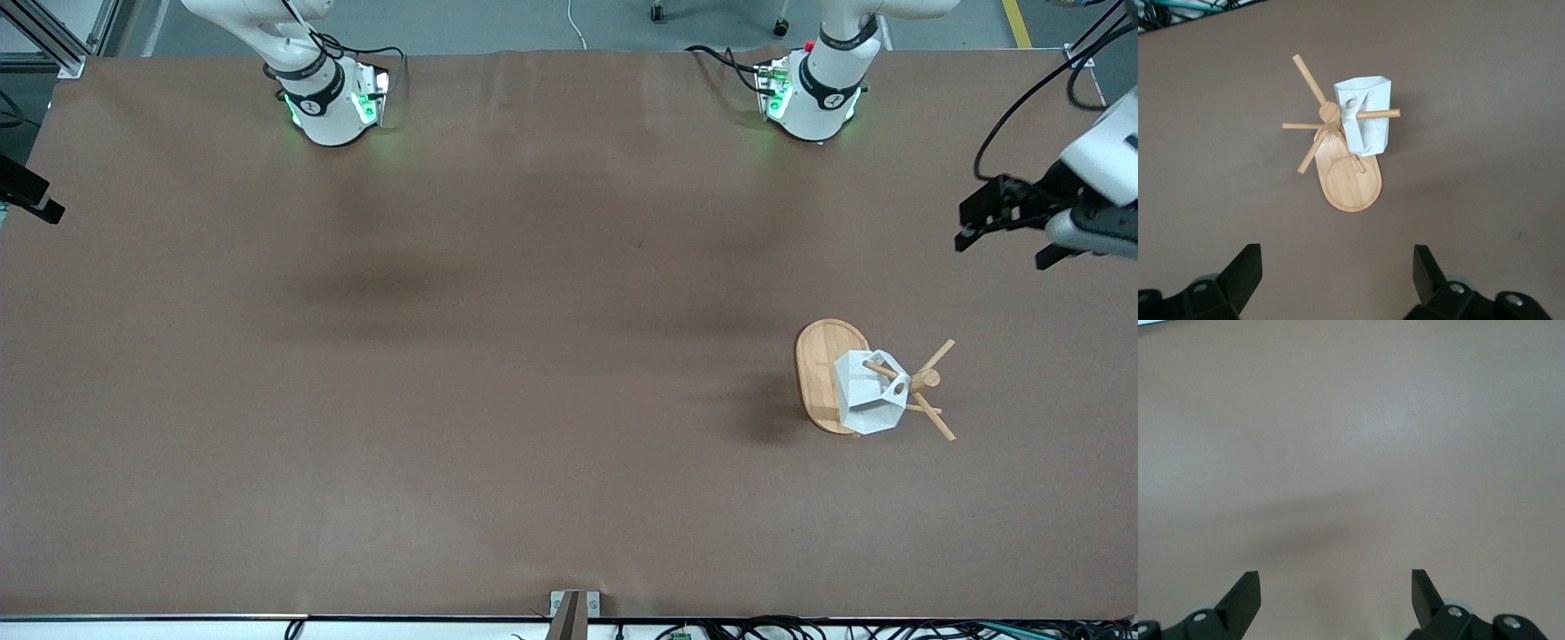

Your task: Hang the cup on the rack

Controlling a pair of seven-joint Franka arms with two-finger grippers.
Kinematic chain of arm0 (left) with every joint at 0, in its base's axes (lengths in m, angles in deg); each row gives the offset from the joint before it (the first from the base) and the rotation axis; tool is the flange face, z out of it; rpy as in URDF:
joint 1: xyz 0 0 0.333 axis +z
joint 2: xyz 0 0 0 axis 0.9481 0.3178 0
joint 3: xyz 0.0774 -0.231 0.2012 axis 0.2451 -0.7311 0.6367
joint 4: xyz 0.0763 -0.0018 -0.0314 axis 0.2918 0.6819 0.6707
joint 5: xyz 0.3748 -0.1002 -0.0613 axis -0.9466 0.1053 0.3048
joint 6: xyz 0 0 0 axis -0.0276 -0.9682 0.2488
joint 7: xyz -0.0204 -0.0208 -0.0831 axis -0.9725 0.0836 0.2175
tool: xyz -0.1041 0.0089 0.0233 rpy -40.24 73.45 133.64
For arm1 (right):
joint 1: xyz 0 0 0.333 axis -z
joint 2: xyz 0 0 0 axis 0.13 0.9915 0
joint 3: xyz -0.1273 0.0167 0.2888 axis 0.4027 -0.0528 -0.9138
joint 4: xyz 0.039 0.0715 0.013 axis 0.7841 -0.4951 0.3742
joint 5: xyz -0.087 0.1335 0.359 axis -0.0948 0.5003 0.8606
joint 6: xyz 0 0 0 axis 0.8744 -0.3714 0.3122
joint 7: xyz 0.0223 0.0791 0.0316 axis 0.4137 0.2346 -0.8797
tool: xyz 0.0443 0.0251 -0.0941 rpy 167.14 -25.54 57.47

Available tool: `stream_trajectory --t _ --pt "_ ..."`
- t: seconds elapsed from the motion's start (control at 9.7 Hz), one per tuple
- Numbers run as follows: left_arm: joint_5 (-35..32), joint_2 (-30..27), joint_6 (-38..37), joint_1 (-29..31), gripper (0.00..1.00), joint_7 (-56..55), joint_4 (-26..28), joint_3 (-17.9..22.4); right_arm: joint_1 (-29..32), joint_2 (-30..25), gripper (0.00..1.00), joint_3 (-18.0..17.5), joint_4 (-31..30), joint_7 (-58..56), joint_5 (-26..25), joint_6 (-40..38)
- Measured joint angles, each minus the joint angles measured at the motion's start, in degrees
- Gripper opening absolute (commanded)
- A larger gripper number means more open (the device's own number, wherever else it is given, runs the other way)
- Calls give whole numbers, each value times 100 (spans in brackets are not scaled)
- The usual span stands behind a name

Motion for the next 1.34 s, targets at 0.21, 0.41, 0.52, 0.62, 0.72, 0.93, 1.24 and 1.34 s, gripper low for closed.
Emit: stream_trajectory --t 0.21,0.41,0.52,0.62,0.72,0.93,1.24,1.34 --pt "-3 -61 -516 92 100 -19 -373 -17 0 3 100 2 -1 0 0 0" --pt "-4 -226 -924 103 100 -778 -473 -159 0 6 100 4 -2 0 0 0" --pt "-4 -288 -984 151 100 -1044 -473 -359 0 6 100 6 -3 0 0 -2" --pt "-6 -306 -991 300 100 -1162 -473 -626 0 7 100 7 -3 0 0 -5" --pt "-7 -300 -992 495 100 -1215 -470 -861 0 7 100 7 -3 0 0 -6" --pt "-8 -274 -981 974 100 -1217 -465 -1250 0 8 100 8 -3 0 0 -6" --pt "-104 -254 -968 1194 100 -1211 -465 -1505 0 8 100 9 -3 0 0 -6" --pt "-115 -251 -968 1197 100 -1211 -464 -1518 0 8 100 9 -3 0 0 -6"
